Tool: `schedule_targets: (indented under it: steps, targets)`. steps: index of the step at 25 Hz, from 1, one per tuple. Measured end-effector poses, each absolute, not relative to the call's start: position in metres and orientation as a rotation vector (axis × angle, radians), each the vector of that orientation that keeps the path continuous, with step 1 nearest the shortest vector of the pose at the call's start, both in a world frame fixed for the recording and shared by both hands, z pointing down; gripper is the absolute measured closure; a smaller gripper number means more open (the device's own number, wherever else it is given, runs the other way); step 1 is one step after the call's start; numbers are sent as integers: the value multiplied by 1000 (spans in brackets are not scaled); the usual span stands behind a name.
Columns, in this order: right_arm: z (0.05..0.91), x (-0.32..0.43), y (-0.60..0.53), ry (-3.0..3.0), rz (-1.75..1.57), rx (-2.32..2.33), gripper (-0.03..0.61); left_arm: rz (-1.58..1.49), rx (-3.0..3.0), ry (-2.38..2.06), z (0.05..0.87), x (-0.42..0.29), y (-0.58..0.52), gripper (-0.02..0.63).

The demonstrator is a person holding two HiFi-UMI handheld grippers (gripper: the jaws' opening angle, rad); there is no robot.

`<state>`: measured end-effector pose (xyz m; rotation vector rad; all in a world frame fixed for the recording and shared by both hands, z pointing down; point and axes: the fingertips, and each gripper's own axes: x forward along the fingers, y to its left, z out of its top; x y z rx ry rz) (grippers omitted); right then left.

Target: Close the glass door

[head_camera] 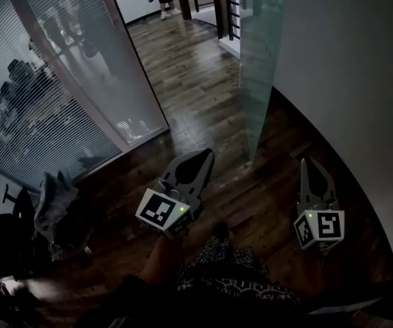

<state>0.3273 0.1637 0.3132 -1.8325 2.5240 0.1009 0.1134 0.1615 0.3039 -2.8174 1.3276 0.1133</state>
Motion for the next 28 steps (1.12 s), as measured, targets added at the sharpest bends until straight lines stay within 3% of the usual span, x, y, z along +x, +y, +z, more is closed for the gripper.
schedule_targets:
  steps: [28]
  targets:
    - [308,315,-36,2438,70,-1950,575,150,-2867,1230,298,88,-41,612]
